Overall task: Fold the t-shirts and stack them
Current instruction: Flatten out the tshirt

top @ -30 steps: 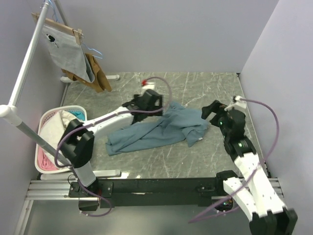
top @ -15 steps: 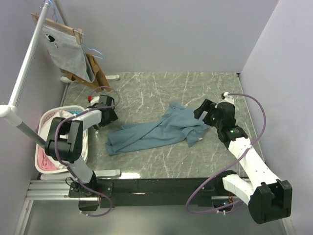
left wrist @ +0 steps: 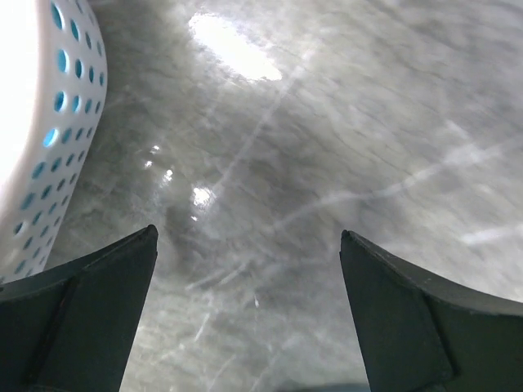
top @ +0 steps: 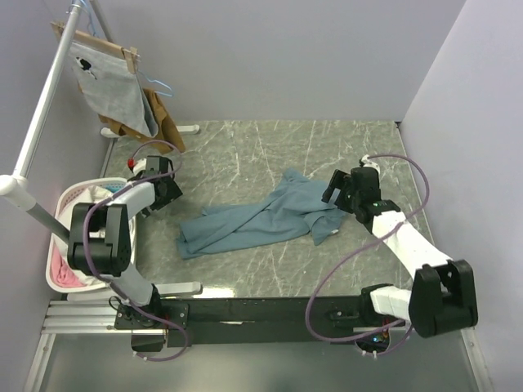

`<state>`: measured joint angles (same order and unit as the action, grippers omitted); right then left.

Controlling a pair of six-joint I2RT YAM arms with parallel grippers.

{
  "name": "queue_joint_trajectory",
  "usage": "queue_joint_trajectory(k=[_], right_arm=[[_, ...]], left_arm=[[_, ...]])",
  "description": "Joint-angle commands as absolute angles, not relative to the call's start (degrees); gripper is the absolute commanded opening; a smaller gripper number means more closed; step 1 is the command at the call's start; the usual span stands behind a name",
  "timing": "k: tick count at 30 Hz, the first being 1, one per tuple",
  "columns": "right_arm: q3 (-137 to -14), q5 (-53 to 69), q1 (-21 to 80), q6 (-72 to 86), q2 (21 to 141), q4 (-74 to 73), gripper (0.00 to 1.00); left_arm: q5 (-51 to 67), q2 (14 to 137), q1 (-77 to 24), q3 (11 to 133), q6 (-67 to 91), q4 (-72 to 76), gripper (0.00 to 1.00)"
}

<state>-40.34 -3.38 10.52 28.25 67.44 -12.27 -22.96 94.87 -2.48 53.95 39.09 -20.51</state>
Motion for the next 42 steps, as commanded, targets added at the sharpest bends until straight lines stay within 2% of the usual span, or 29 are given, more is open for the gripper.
queue_joint_trajectory(k=[1, 6, 11, 18, 24, 27, 32, 33, 35, 36, 37, 39, 40, 42], right_arm=[[-43.9, -5.0, 10.7, 26.5, 71.4, -10.9, 1.00], [-45.3, -3.8, 10.5, 25.5, 78.6, -9.2, 1.00], [-47.5, -0.4, 10.5, 24.5, 85.2, -9.0, 1.00], [-47.4, 1.9, 10.6, 24.3, 85.2, -8.0, 1.00], [-46.8, 3.7, 10.6, 24.1, 84.5, -7.4, 0.97], [-46.8, 4.3, 10.5, 24.0, 84.6, -7.4, 0.96], [-46.5, 4.7, 10.5, 23.7, 84.7, -7.6, 0.94], [-46.4, 4.7, 10.6, 23.6, 84.7, -7.6, 0.94], [-46.1, 4.8, 10.5, 23.6, 84.3, -7.4, 0.92], [-46.1, 4.8, 10.5, 23.6, 84.2, -7.3, 0.88], [-46.1, 5.1, 10.7, 23.4, 83.8, -7.2, 0.70], [-46.1, 5.3, 10.6, 22.5, 82.8, -7.0, 0.52], [-46.3, 5.4, 10.6, 21.9, 81.1, -7.0, 0.31], [-46.8, 4.8, 10.6, 20.2, 78.3, -7.9, 0.00]], left_arm=[[-21.8, 89.7, 0.4, 52.0, 34.2, -21.1, 1.00], [-6.3, 85.8, -6.6, 49.6, 30.3, -12.9, 0.99], [-4.8, 88.9, -10.9, 52.0, 27.6, -15.3, 0.99], [-5.4, 94.6, -12.9, 54.6, 24.7, -19.4, 0.99], [4.8, 93.2, -14.0, 54.5, 22.3, -17.8, 0.99], [10.4, 93.4, -15.6, 54.9, 20.9, -17.9, 0.94], [14.8, 94.7, -18.4, 56.1, 20.0, -19.4, 0.70], [14.9, 94.9, -18.7, 56.2, 20.0, -19.4, 0.57], [14.2, 95.4, -19.2, 56.6, 20.3, -19.7, 0.39], [13.2, 95.4, -19.2, 56.7, 20.4, -19.9, 0.28], [12.7, 95.5, -19.2, 56.9, 20.7, -20.0, 0.04], [10.1, 95.0, -19.2, 57.5, 20.9, -20.4, 0.01], [9.0, 94.4, -19.3, 57.7, 21.7, -20.4, 0.01], [6.9, 91.4, -19.6, 59.1, 21.9, -21.4, 0.01]])
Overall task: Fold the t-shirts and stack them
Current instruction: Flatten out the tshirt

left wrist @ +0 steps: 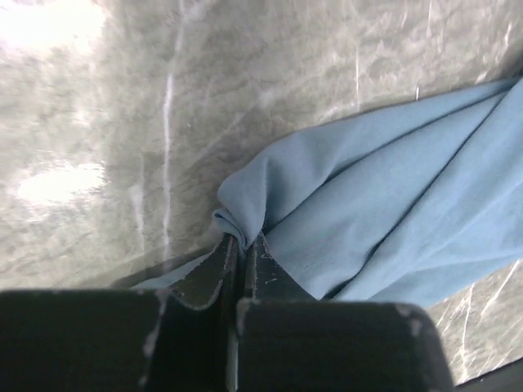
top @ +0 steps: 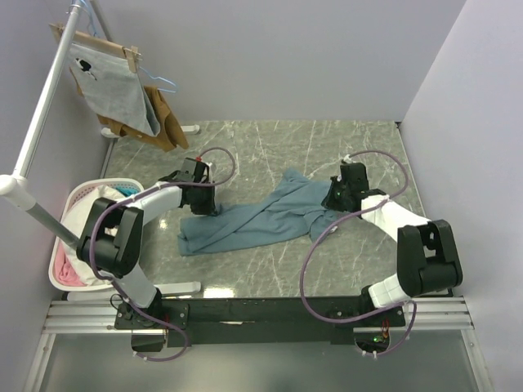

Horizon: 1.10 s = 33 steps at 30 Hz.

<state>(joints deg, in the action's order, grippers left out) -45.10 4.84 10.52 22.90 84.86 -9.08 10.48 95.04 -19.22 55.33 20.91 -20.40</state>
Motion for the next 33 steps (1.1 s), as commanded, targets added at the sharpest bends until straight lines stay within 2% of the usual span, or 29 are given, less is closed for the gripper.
queue_joint_trajectory(k=[1, 6, 9, 15, 17, 18, 19, 21, 23, 26, 29, 30, 33], right_arm=[[-47.3, 3.2, 10.6, 19.7, 74.3, -9.2, 0.00], [-48.3, 2.3, 10.6, 14.3, 57.2, -13.9, 0.00], [-49.8, 2.2, 10.6, 13.4, 45.6, -19.2, 0.04], [-55.6, 7.7, 10.6, 13.9, 36.2, -27.3, 0.05], [-57.2, 11.9, 10.7, 13.8, 34.9, -28.6, 0.04], [-58.3, 14.3, 10.6, 13.5, 34.4, -29.8, 0.08], [-58.8, 17.5, 10.7, 13.1, 34.6, -30.2, 0.10], [-60.5, 22.1, 10.7, 12.7, 37.2, -32.0, 0.10], [-60.3, 24.2, 10.7, 11.3, 39.3, -33.4, 0.11], [-58.6, 20.0, 10.7, 11.8, 43.0, -32.6, 0.10], [-57.0, 18.9, 10.7, 11.3, 45.6, -30.6, 0.05], [-56.9, 18.8, 10.8, 11.2, 46.7, -30.8, 0.02], [-56.7, 18.2, 10.7, 9.3, 49.0, -33.0, 0.03]], left_arm=[[4.4, 90.2, -19.8, 59.6, 21.9, -21.8, 0.01], [0.2, 76.2, -20.2, 63.5, 23.0, -25.7, 0.01], [-2.7, 67.6, -20.2, 64.2, 24.2, -25.9, 0.01], [-5.9, 56.2, -20.2, 67.7, 25.7, -28.7, 0.01], [-2.9, 55.3, -20.1, 70.6, 25.3, -32.0, 0.06], [-2.2, 55.6, -20.1, 71.7, 24.5, -33.6, 0.14], [-1.3, 56.9, -20.1, 73.5, 24.1, -37.1, 0.18], [-0.4, 58.3, -20.1, 73.9, 22.6, -39.3, 0.27], [-0.4, 60.0, -20.2, 71.6, 22.2, -38.4, 0.30], [-1.0, 62.7, -20.2, 68.9, 22.8, -36.0, 0.28], [-0.4, 65.2, -20.1, 67.2, 24.5, -32.5, 0.03], [-0.4, 65.6, -20.2, 66.6, 25.3, -31.5, 0.01], [-1.0, 65.7, -20.2, 63.9, 27.2, -29.6, 0.01]])
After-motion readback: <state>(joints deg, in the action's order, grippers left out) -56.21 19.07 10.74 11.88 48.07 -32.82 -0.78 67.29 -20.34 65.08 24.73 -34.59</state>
